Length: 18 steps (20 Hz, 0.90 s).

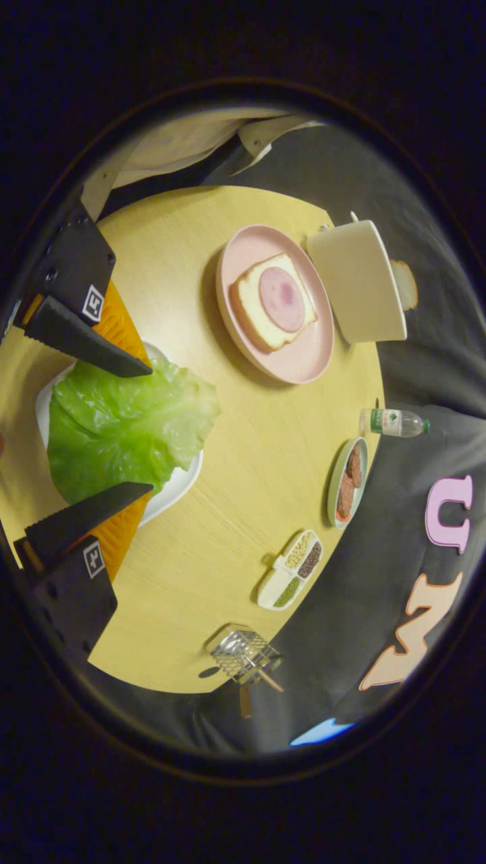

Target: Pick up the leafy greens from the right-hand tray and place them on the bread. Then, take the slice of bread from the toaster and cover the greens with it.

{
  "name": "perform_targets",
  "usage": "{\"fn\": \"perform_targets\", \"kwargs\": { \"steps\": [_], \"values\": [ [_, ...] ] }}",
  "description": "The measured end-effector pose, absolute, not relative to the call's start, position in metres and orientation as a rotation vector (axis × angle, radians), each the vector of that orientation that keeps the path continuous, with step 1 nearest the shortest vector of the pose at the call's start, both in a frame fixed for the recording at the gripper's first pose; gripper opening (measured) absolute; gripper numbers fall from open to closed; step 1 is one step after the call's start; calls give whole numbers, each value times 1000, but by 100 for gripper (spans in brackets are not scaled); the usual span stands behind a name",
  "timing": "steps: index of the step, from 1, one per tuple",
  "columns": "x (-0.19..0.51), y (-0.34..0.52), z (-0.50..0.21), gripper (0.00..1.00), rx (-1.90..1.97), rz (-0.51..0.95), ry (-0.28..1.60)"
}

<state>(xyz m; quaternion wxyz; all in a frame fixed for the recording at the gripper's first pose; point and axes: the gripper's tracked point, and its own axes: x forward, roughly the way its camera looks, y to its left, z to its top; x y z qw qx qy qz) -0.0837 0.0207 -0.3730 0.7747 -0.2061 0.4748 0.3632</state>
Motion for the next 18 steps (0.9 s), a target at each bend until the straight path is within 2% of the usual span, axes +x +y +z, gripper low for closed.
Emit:
{"fn": "perform_targets", "kwargs": {
  "steps": [2,7,13,15,18],
  "values": [
    [-85,25,-376,100,-431,796,1043],
    [-95,28,-381,67,-355,799,1141],
    [-100,38,-378,27,-372,830,1131],
    [-97,35,-378,4,-385,805,1128],
    [-90,37,-364,3,-405,804,1073]
  ]
}}
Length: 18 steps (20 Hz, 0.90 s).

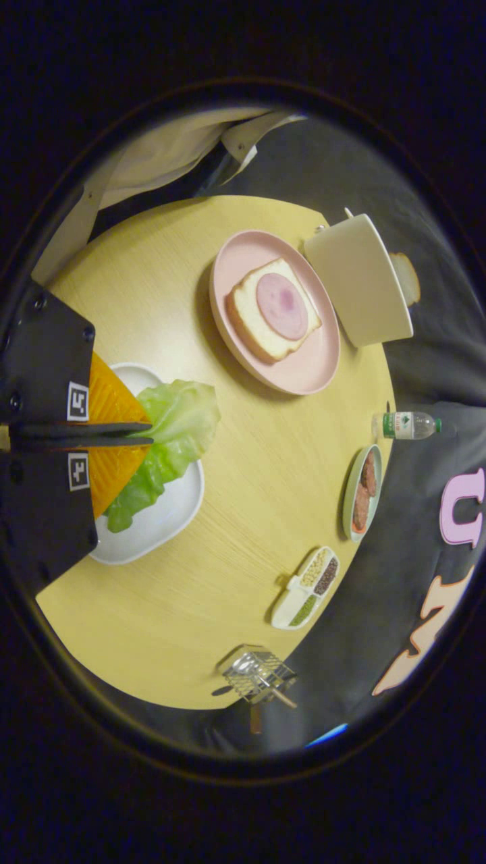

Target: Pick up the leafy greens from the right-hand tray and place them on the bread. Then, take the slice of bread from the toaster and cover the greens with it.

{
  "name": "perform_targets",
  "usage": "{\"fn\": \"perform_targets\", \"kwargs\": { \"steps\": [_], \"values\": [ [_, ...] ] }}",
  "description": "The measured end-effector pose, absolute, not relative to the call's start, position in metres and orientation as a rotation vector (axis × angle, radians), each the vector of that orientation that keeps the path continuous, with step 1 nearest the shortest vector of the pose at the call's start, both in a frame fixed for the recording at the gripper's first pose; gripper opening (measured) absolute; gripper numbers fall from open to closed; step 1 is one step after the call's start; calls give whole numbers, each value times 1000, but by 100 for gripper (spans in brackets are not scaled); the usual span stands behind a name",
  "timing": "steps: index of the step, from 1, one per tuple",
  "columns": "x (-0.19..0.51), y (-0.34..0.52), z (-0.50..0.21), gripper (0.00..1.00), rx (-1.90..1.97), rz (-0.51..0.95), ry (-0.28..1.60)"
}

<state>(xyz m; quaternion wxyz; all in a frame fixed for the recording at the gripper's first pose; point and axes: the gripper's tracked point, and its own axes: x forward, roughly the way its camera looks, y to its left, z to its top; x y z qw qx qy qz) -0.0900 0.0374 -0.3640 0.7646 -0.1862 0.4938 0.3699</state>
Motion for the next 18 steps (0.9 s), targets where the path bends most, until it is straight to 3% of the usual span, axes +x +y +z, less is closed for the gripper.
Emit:
{"fn": "perform_targets", "kwargs": {
  "steps": [8,18],
  "values": [
    [-65,73,-307,3,-364,785,966],
    [-65,191,-282,3,-391,906,865]
  ]
}}
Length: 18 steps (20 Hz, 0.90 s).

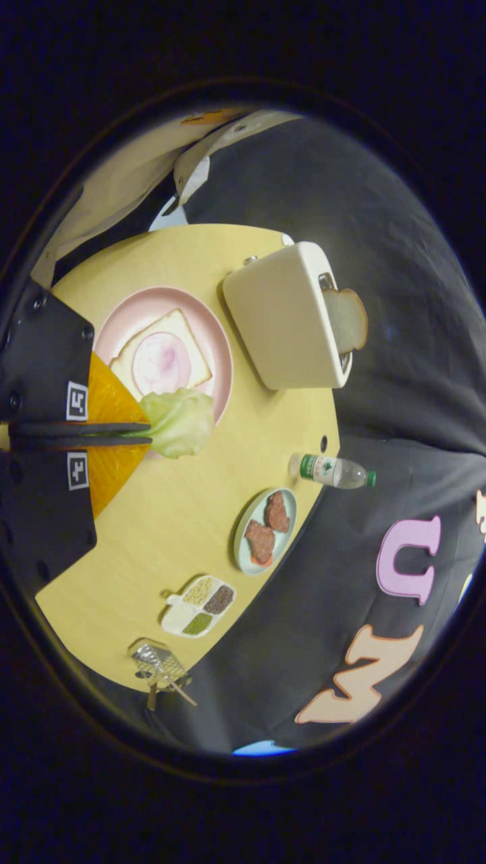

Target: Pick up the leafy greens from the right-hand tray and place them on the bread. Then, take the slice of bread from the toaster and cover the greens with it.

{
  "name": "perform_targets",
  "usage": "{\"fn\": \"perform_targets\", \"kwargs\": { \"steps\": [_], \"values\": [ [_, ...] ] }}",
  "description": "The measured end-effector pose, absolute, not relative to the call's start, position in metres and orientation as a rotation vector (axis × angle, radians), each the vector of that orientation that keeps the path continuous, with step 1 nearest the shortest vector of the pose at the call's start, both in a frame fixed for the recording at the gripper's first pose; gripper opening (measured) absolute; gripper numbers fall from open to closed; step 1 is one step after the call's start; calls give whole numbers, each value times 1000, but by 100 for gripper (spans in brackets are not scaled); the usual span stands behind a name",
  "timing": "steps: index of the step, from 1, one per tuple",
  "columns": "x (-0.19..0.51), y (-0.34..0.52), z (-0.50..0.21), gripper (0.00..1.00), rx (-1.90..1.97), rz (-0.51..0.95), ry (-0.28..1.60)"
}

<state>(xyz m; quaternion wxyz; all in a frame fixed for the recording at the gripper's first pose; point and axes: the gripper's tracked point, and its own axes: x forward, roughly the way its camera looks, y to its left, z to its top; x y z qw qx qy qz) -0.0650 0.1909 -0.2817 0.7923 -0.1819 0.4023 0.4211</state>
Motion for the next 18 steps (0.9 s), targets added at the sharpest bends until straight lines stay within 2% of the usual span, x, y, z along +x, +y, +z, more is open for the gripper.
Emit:
{"fn": "perform_targets", "kwargs": {
  "steps": [7,15,18],
  "values": [
    [-85,264,-304,3,-446,1012,860],
    [-112,283,-340,3,-608,1091,885],
    [-117,284,-338,25,-629,1088,891]
  ]
}}
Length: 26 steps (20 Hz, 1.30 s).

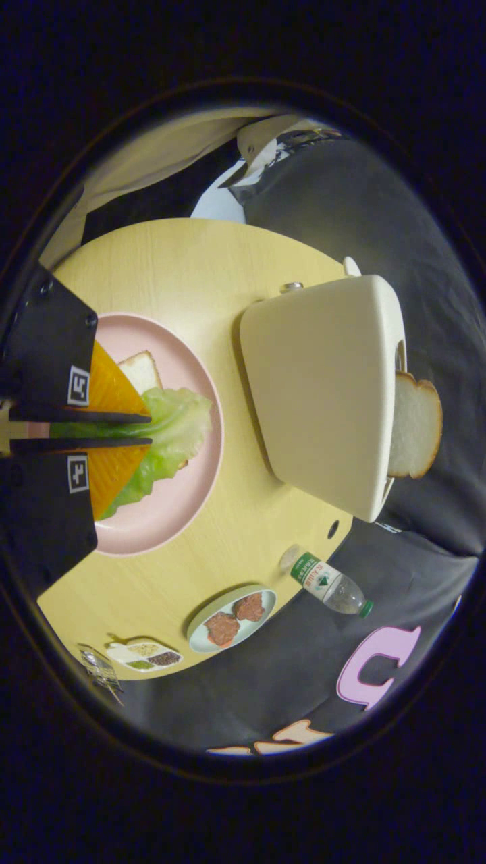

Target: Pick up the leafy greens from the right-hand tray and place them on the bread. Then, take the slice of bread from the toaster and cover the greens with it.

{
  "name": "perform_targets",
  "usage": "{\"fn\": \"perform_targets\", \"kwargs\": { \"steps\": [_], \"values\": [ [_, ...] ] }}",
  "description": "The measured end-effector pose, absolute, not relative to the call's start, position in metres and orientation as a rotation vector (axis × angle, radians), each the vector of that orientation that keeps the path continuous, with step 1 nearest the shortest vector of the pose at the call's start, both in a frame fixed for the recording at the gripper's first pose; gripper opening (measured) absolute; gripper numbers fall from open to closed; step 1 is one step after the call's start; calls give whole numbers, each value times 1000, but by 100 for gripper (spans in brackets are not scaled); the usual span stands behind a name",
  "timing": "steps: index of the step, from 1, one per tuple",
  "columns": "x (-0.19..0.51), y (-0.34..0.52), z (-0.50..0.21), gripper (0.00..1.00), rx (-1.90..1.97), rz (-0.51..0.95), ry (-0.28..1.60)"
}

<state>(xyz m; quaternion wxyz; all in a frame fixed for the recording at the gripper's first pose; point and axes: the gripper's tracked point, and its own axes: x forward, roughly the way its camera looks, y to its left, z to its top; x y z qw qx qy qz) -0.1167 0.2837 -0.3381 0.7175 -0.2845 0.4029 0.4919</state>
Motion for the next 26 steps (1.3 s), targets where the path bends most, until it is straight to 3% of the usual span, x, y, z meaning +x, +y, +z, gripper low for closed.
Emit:
{"fn": "perform_targets", "kwargs": {
  "steps": [10,18,26],
  "values": [
    [-97,306,-266,99,-542,1026,874],
    [-76,390,-188,99,-419,1024,806],
    [-71,458,-170,99,-326,1040,772]
  ]
}}
